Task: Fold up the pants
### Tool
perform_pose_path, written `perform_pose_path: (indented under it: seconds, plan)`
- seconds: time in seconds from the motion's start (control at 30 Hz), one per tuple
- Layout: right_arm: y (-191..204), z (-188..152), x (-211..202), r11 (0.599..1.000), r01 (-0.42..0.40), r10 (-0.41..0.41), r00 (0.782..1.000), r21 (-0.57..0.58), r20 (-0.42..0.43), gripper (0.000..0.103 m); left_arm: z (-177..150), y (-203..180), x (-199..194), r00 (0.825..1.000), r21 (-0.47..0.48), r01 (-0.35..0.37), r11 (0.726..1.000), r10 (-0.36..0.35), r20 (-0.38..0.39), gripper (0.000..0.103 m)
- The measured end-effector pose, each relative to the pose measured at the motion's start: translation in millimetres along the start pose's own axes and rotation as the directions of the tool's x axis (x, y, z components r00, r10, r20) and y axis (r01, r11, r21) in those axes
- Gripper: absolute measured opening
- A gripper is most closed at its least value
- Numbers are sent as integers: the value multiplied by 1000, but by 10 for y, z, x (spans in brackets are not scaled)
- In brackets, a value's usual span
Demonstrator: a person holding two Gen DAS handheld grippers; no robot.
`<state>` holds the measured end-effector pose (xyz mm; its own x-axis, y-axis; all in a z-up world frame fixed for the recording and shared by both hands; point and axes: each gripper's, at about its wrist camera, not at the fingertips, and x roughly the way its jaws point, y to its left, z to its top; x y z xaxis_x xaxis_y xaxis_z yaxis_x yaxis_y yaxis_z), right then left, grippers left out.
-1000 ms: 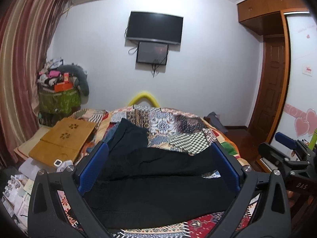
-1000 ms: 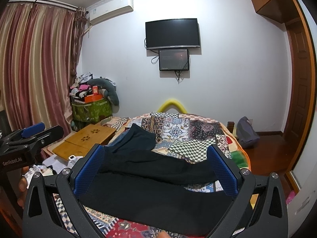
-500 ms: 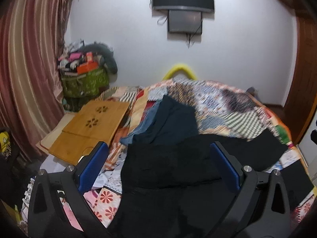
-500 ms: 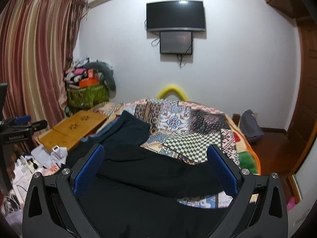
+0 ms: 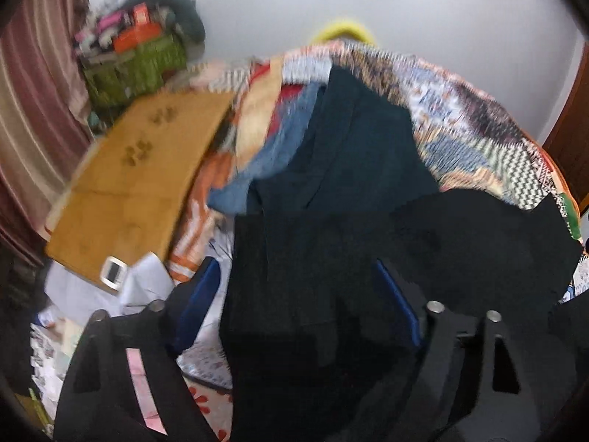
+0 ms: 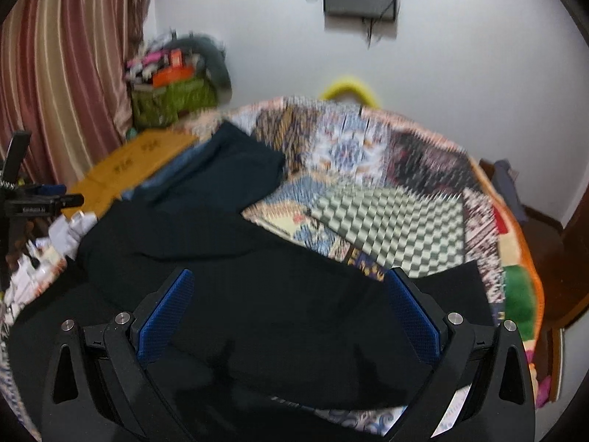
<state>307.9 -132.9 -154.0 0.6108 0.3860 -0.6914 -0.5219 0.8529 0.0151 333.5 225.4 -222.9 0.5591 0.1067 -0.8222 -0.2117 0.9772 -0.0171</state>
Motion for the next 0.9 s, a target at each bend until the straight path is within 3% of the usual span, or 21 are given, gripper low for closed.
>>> perform_pose_path:
  seconds: [0.33, 0.43, 0.5, 0.53, 0.67, 0.8, 0.9]
  plan:
    - [-272, 172, 880, 998, -54, 49, 986, -27, -162, 99, 187, 325, 905, 990, -79, -25, 997, 14, -140, 76]
    - [-308, 228, 1097, 997, -75, 69, 978, -26, -194, 94, 237, 352, 1091, 986, -100, -20, 995, 3, -169, 63]
    - [-305, 252, 1257, 996, -84, 74, 972, -33, -224, 92, 242, 352, 1181, 981, -133, 33, 991, -58, -188, 41]
    - [-303, 251, 1318, 995, -93, 81, 968, -39, -239, 88, 241, 353, 1204, 978, -151, 54, 987, -83, -193, 38]
    - [-260, 202, 1535, 989, -135, 110, 944, -59, -311, 74, 218, 267, 1144, 985, -108, 26, 994, -44, -168, 28]
    - [-287, 141, 1488, 985, -175, 168, 942, 3, -292, 46, 200, 208, 1012, 989, -67, 19, 998, -29, -147, 13]
    - [-271, 90, 1437, 985, -173, 169, 943, 14, -286, 30, 219, 116, 904, 994, -26, -36, 999, 33, -102, 10]
